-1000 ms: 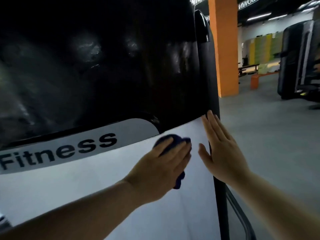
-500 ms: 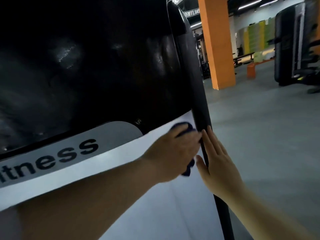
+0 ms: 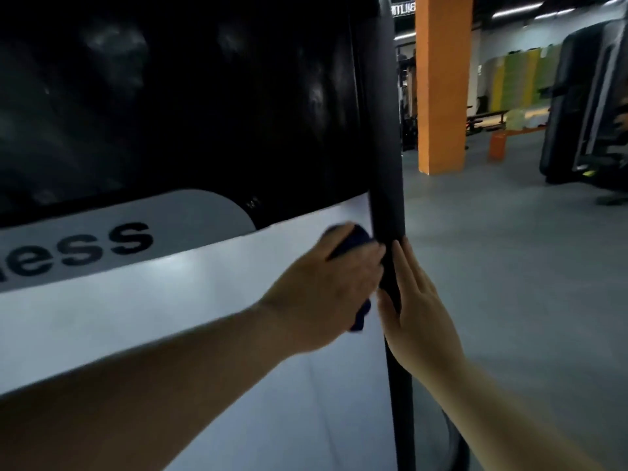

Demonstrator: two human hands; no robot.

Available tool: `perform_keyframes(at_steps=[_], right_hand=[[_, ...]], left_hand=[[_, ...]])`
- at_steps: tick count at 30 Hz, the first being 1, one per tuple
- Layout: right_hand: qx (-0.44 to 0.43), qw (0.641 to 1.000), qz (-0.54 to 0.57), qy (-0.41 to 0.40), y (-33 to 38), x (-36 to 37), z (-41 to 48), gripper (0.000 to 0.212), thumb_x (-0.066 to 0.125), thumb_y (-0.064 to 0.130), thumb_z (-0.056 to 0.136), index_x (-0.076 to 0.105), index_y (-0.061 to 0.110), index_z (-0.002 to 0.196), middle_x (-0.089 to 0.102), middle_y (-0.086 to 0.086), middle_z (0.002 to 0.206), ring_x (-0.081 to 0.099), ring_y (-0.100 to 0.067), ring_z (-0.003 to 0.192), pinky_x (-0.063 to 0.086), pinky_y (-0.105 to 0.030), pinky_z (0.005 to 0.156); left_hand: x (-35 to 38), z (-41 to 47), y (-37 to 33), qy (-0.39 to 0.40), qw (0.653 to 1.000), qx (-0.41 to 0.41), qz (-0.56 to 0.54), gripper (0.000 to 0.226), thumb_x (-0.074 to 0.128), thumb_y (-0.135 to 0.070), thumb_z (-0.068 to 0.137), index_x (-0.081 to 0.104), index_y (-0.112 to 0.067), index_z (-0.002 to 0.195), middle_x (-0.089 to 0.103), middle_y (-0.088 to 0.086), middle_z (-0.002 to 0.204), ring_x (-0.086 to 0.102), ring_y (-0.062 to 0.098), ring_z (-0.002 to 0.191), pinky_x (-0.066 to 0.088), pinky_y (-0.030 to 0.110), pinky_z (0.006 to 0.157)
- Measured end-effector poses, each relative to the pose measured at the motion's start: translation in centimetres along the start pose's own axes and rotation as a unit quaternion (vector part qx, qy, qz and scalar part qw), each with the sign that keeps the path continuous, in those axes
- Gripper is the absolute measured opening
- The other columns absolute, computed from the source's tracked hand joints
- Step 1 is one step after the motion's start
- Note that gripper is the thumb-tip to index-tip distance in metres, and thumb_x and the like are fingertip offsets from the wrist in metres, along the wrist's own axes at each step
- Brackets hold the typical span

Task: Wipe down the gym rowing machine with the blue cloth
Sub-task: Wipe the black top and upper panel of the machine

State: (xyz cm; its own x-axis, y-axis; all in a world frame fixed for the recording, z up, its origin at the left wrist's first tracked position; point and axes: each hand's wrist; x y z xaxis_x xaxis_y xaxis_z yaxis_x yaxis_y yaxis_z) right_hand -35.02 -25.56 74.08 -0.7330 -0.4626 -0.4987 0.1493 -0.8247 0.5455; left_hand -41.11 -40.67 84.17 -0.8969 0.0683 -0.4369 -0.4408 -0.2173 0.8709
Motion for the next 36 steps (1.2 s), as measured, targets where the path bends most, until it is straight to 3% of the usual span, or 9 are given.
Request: perform_keyframes(at_steps=[4,7,11,17,20,24,30,32,36], right_hand=[[-0.054,0.998,-0.028,0.014,-2.1,-0.2,-0.1,0.073,0.049,0.025,0.100,-0.001,0.037,0.152,0.000,0.016,0.162,0.014,-0.007,0.148,0.023,-0.023,0.112],[-0.069,0.997,-0.041,-0.007,-2.9,0.1,0.1,0.073,0.050,0.018,0.100,0.003,0.030,0.155,0.005,0.011,0.164,0.015,-0.010,0.149,0.021,-0.024,0.114],[-0.072,0.995,-0.036,-0.062,-1.8,1.0,0.8,0.064,0.040,0.028,0.101,0.007,0.025,0.155,0.010,0.007,0.164,0.015,-0.010,0.150,0.013,-0.012,0.117],[-0.071,0.991,-0.031,-0.108,-0.1,3.1,0.4,0.057,0.030,0.034,0.103,0.014,0.025,0.156,0.006,0.009,0.164,0.008,-0.007,0.151,0.008,-0.010,0.117],[-0.069,0.991,-0.016,-0.113,1.3,3.4,0.3,0.054,0.027,0.036,0.104,0.016,0.027,0.156,0.006,0.008,0.165,0.006,-0.006,0.151,0.006,-0.009,0.116],[-0.090,0.985,-0.008,-0.149,4.5,2.1,2.0,0.053,0.032,0.029,0.105,0.019,0.022,0.156,0.007,0.004,0.164,0.008,-0.011,0.152,0.008,-0.014,0.119],[-0.104,0.988,-0.013,-0.112,7.6,4.9,0.7,0.056,0.033,0.028,0.104,0.013,0.019,0.156,0.004,-0.006,0.165,0.001,-0.022,0.153,0.017,-0.050,0.122],[-0.086,0.989,0.005,-0.116,8.5,5.4,0.5,0.057,0.033,0.026,0.104,0.012,0.018,0.156,0.004,-0.009,0.165,-0.001,-0.023,0.153,0.017,-0.054,0.121],[-0.148,0.981,0.006,-0.125,11.8,6.5,0.5,0.055,0.036,0.021,0.102,0.017,0.018,0.154,0.006,-0.011,0.163,0.002,-0.029,0.153,0.008,-0.049,0.123]], left_hand=[[0.6,-3.0,-2.6,0.053,0.997,0.054,-0.007,0.058,0.043,-0.024,0.087,0.048,-0.010,0.143,0.045,0.010,0.150,0.037,0.024,0.141,0.003,0.054,0.119],[0.3,-3.1,0.0,-0.026,0.999,-0.035,0.012,0.056,0.051,-0.019,0.090,0.046,-0.008,0.144,0.044,0.012,0.151,0.038,0.025,0.141,0.003,0.056,0.118],[-0.2,-1.7,1.3,-0.071,0.985,-0.151,0.051,0.060,0.044,-0.031,0.097,0.033,-0.005,0.150,0.033,0.016,0.156,0.030,0.030,0.145,0.003,0.057,0.118],[2.6,-5.6,-3.3,-0.015,1.000,0.014,0.008,0.061,0.050,-0.032,0.093,0.041,-0.002,0.147,0.039,0.017,0.153,0.032,0.031,0.143,0.009,0.052,0.118],[1.4,-6.0,-0.8,-0.038,0.998,-0.027,0.029,0.067,0.058,-0.037,0.091,0.040,-0.007,0.148,0.038,0.016,0.154,0.033,0.030,0.144,0.007,0.054,0.118],[-0.3,-7.3,2.8,-0.099,0.979,-0.173,0.041,0.065,0.052,-0.035,0.095,0.034,-0.004,0.150,0.030,0.020,0.157,0.027,0.033,0.146,0.007,0.056,0.119],[3.4,-14.6,-3.1,-0.005,0.999,-0.033,0.006,0.052,0.012,-0.009,0.103,0.025,-0.003,0.153,0.027,0.014,0.159,0.022,0.029,0.147,0.004,0.050,0.121],[3.3,-16.2,-1.2,-0.036,0.998,-0.051,0.011,0.050,0.021,-0.012,0.105,0.028,-0.007,0.153,0.029,0.012,0.159,0.023,0.025,0.147,0.008,0.049,0.121],[2.5,-18.5,3.5,-0.148,0.969,-0.196,0.006,0.057,0.048,-0.026,0.099,0.033,-0.011,0.152,0.031,0.011,0.158,0.028,0.025,0.145,0.012,0.051,0.120]])
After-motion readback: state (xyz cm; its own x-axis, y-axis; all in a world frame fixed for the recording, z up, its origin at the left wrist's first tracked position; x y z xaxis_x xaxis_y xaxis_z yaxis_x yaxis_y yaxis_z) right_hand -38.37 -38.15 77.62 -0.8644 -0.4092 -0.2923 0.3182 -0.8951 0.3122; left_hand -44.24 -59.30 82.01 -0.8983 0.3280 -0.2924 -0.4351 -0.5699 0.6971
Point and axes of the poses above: each hand's wrist, its own z-axis towards the middle knuckle, its own x-axis out of the palm, y = z × x
